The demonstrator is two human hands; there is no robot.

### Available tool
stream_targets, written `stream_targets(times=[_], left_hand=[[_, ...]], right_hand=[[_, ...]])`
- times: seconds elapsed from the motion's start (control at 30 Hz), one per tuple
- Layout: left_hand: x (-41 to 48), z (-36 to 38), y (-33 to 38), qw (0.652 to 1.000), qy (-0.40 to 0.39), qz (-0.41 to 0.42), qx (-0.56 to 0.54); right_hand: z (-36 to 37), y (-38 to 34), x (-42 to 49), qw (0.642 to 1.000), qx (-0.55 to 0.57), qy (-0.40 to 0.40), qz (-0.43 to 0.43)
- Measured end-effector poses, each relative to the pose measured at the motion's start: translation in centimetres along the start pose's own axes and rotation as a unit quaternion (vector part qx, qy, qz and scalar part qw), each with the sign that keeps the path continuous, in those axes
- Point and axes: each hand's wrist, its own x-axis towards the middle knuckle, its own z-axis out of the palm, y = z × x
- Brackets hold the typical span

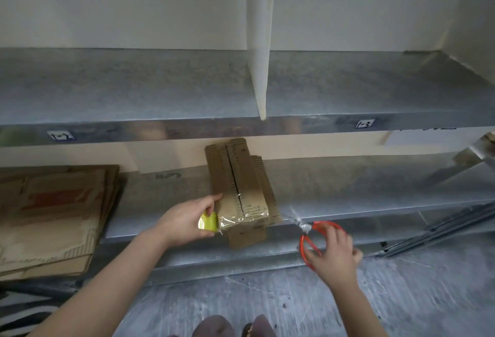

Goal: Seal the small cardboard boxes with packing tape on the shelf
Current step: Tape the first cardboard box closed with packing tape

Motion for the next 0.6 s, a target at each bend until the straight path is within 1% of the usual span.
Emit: stream_targets(times=[0.1, 0.17, 0.37, 0.47, 0.53, 0.6], left_hand=[[-0.5, 0.0, 0.5, 1.000, 0.010, -0.013, -0.004], [-0.7, 0.2, 0.7, 1.000, 0.011, -0.020, -0.004], [-0.5, 0.7, 1.2, 0.999, 0.016, -0.045, 0.006], [-0.4, 0.8, 1.3, 0.998, 0.023, -0.053, 0.000], [-0.4, 0.8, 1.4, 0.998, 0.023, -0.056, -0.002], [-0.4, 0.8, 1.5, 0.998, 0.024, -0.056, -0.005]], right_hand=[[0.6, -1.0, 3.4, 0.999, 0.036, 0.012, 0.009], [1.6, -1.8, 5.4, 0.999, 0.042, -0.006, 0.009], [4.0, -2.2, 10.4, 0.990, -0.045, -0.129, 0.013], [4.1, -2.3, 11.5, 0.980, -0.053, -0.190, -0.004], [3.9, -2.3, 11.3, 0.980, -0.063, -0.182, -0.045], [3.4, -2.4, 10.4, 0.986, -0.059, -0.130, -0.089]])
